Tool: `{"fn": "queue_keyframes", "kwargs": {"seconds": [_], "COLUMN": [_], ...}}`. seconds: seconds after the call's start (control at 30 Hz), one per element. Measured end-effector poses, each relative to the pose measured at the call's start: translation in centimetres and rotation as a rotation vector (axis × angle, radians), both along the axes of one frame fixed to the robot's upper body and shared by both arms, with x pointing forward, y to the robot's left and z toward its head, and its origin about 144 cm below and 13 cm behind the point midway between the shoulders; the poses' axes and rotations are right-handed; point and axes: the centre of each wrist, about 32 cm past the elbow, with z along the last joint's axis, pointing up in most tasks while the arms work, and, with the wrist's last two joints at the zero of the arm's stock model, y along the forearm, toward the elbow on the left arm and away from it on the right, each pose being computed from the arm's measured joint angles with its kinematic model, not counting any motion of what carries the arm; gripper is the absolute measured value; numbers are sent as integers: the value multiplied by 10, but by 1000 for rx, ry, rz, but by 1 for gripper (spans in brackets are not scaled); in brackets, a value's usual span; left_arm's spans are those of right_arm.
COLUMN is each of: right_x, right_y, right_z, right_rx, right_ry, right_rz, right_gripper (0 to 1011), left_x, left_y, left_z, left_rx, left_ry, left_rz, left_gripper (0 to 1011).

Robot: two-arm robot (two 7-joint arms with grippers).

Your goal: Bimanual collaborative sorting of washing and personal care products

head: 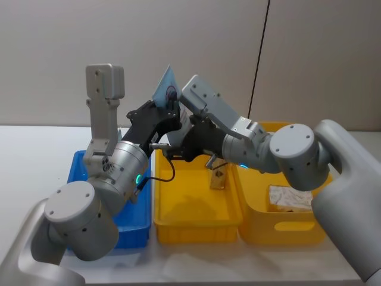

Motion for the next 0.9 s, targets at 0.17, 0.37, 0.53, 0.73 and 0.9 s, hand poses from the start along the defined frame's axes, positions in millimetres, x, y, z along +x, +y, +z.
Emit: {"fn": "queue_keyframes", "kwargs": {"seconds": [0.17,0.37,0.53,0.73,0.9], "right_x": [1,2,2,2,3], "right_y": [2,3,4,4,4], "right_z": [1,1,2,2,2], "right_rx": [1,2,3,4,4], "right_ry": [2,5,5,6,6], "right_rz": [5,10,12,13,14], "right_gripper": [793,607,541,489,470], "left_x": [0,-1,-1,-1,-1], "left_y": [-1,-1,-1,-1,-1], "left_z": [0,0,0,0,0], "left_rx": [1,3,3,4,4], "left_ry": [-1,-2,-2,-2,-2], "left_rz": [1,1,2,3,3], "left_gripper": [170,170,170,170,170]}}
